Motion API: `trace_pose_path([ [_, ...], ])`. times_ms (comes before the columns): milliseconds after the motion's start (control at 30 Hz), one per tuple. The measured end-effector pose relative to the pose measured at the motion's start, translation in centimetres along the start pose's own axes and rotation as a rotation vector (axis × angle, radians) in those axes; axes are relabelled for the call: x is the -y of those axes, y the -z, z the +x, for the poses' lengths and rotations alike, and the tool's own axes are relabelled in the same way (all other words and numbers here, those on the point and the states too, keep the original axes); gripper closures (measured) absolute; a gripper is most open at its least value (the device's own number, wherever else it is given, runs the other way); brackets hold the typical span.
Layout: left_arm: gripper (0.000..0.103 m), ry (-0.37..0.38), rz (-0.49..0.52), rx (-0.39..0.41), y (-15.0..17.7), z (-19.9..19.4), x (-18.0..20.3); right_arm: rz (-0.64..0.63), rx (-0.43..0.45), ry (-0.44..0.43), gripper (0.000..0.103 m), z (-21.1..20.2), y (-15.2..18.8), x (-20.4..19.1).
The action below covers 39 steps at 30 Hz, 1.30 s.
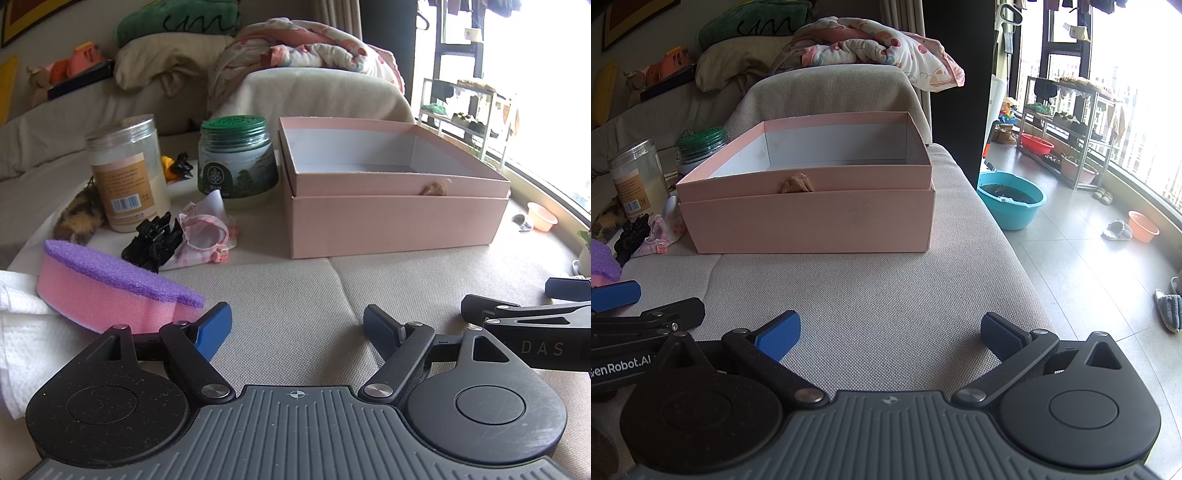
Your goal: Organize soft objects
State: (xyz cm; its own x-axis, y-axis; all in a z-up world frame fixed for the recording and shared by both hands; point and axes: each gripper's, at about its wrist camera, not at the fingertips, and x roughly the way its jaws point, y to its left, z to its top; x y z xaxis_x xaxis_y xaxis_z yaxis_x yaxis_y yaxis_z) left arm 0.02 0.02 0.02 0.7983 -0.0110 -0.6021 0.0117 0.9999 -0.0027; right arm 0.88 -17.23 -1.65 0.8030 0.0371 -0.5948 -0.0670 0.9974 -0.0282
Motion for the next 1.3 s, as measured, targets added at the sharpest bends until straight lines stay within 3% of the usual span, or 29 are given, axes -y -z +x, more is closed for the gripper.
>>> trace_pose_path([
  [1300,0.019,-0.002,0.002,0.000,0.04,-0.46,-0.23,0.001,-0.001,0.000,0.000,0.00,-0.04,-0.08],
])
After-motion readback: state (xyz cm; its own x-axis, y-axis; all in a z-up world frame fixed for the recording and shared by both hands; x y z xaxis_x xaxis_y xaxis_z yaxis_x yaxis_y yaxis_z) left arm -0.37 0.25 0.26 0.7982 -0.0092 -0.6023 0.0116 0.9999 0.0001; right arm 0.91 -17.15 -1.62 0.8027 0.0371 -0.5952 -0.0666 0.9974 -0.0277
